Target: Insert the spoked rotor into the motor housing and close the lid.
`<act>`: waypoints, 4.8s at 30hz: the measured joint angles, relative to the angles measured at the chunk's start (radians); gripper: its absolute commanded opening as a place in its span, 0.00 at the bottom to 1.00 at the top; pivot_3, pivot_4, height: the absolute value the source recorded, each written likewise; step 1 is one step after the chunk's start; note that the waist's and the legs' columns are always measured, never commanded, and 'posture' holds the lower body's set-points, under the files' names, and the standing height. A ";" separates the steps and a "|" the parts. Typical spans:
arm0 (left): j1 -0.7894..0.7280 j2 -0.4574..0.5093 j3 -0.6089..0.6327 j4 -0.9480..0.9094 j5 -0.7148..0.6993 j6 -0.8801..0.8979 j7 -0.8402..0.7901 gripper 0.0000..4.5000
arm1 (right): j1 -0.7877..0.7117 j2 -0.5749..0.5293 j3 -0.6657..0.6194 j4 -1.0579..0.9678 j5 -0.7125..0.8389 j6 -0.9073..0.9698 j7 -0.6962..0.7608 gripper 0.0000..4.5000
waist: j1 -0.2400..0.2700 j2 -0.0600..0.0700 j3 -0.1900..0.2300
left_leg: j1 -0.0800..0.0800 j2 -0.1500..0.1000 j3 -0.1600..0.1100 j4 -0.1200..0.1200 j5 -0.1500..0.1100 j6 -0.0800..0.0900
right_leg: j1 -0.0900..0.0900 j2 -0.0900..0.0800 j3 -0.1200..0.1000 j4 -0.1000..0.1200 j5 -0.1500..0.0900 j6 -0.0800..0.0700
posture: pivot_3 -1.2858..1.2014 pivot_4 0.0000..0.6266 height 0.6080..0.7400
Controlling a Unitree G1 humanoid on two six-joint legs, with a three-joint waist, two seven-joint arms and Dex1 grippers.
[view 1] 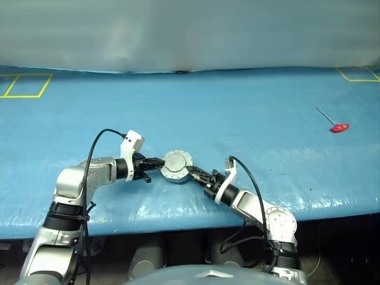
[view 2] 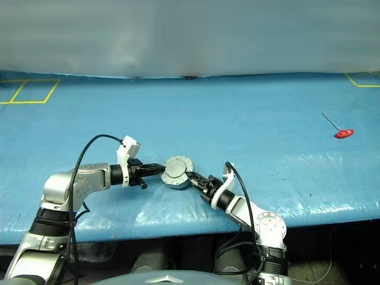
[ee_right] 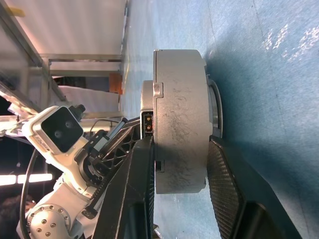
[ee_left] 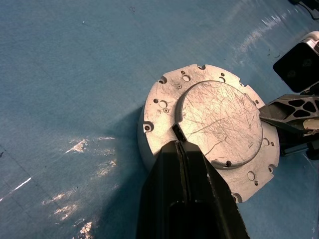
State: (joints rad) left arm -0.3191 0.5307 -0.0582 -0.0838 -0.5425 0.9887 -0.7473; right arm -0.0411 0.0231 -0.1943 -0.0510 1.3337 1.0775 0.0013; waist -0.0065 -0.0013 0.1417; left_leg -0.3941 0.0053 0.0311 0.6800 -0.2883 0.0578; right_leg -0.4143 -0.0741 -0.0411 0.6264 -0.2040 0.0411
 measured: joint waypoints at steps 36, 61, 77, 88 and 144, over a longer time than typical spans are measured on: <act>0.256 -0.244 0.414 -0.288 -0.291 0.002 0.245 0.00 | 0.028 -0.003 0.031 -0.002 0.025 0.042 0.035 0.25 | -0.013 -0.001 0.003 | -0.005 0.003 0.001 -0.001 -0.001 -0.002 | -0.005 -0.001 -0.001 0.000 -0.001 -0.002 | 0.52 0.24 1.00; 0.703 -0.606 0.315 -0.385 -0.947 -0.322 0.584 0.99 | -0.133 0.050 -0.006 0.054 0.087 -0.064 -0.021 0.25 | -0.006 -0.005 0.007 | -0.018 0.002 0.002 0.005 -0.002 0.000 | -0.015 0.009 0.001 0.000 0.002 0.001 | 0.52 0.24 1.00; 0.698 -0.604 0.261 -0.224 -0.983 -0.390 0.456 1.00 | -0.162 0.051 0.084 0.009 0.143 -0.011 -0.038 0.25 | -0.008 -0.005 0.007 | -0.017 0.002 0.002 0.005 -0.001 0.000 | -0.015 0.011 0.001 0.001 0.003 0.003 | 0.52 0.24 1.00; 0.678 -0.600 0.261 -0.167 -0.988 -0.410 0.341 1.00 | -0.102 0.019 0.167 -0.010 0.189 0.049 -0.074 0.25 | -0.007 -0.006 0.007 | -0.017 0.002 0.002 0.008 -0.002 0.001 | -0.014 0.011 0.002 0.001 0.003 0.003 | 0.52 0.24 1.00; 0.070 -0.521 0.482 0.241 -0.810 -0.591 0.720 0.53 | 0.055 -0.206 0.579 -0.048 -1.075 -0.967 0.414 1.00 | 0.000 -0.011 0.005 | -0.016 0.001 0.002 0.017 0.003 -0.005 | -0.009 0.013 0.002 0.002 0.009 0.006 | 0.52 0.24 1.00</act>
State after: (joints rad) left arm -0.2492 0.0096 0.4240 0.1569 -1.3528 0.3980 -0.0276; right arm 0.0140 -0.1825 0.3844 -0.0988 0.2589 0.1104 0.4157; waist -0.0070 -0.0121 0.1468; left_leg -0.4104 0.0066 0.0330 0.6970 -0.2854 0.0526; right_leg -0.4237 -0.0608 -0.0387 0.6281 -0.1946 0.0467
